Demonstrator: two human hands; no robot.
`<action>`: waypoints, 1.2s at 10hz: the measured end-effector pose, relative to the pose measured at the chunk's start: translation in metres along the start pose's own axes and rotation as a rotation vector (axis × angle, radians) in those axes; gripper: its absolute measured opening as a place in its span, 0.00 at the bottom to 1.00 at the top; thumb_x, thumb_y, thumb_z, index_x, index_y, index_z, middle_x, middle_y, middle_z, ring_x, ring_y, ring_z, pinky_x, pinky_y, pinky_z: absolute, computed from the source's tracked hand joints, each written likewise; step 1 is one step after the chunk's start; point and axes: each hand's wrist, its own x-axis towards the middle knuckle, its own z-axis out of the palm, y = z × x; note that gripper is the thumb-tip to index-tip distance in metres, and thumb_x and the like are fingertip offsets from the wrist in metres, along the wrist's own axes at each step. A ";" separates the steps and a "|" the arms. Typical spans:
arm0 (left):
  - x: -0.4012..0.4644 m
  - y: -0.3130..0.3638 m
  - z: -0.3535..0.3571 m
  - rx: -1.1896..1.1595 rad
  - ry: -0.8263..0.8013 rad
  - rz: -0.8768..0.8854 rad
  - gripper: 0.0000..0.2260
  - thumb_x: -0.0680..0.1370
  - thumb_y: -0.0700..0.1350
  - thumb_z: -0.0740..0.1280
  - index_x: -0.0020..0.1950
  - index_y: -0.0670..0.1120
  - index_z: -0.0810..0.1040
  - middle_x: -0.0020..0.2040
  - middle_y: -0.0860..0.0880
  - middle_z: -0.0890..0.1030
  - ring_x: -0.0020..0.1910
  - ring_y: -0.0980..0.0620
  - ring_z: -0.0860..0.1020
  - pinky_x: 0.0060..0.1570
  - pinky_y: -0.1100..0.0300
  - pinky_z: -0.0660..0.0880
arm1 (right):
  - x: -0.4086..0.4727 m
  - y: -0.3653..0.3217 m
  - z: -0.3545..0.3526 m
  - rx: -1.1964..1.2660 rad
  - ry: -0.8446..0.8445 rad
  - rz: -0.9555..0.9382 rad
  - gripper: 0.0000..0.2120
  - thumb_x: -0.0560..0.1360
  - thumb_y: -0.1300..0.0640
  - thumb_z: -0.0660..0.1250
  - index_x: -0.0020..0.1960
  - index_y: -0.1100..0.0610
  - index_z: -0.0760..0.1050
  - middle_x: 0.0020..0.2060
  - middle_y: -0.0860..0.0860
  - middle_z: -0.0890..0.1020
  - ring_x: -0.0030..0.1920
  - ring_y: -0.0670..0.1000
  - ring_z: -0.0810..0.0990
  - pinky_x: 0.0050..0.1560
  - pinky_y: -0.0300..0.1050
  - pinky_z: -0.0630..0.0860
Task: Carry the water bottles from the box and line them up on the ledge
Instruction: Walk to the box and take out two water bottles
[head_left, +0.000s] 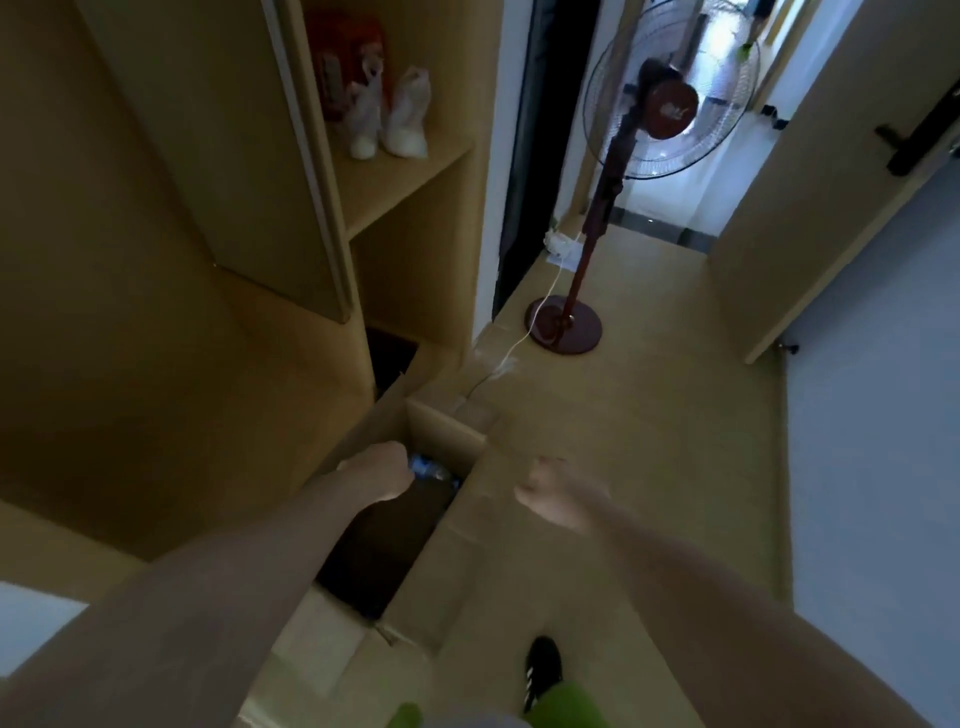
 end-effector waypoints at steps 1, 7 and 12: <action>0.015 0.022 -0.024 -0.126 0.026 -0.098 0.15 0.83 0.43 0.56 0.66 0.38 0.73 0.64 0.39 0.75 0.64 0.42 0.74 0.61 0.54 0.70 | 0.043 0.015 -0.037 -0.031 0.016 -0.048 0.25 0.79 0.40 0.58 0.69 0.54 0.70 0.61 0.51 0.77 0.58 0.54 0.77 0.49 0.46 0.72; 0.096 -0.059 0.021 -0.656 -0.024 -0.602 0.15 0.82 0.42 0.55 0.36 0.45 0.70 0.34 0.49 0.71 0.32 0.53 0.70 0.32 0.61 0.65 | 0.219 -0.056 -0.038 -0.303 -0.329 -0.405 0.14 0.79 0.45 0.59 0.58 0.54 0.70 0.44 0.49 0.76 0.45 0.51 0.78 0.49 0.49 0.76; 0.228 -0.097 0.170 -1.411 0.102 -1.126 0.06 0.81 0.42 0.58 0.49 0.43 0.73 0.44 0.43 0.77 0.42 0.46 0.75 0.41 0.57 0.71 | 0.385 -0.080 0.104 -0.394 -0.529 -0.522 0.11 0.80 0.55 0.62 0.59 0.59 0.73 0.50 0.54 0.78 0.49 0.54 0.78 0.52 0.50 0.76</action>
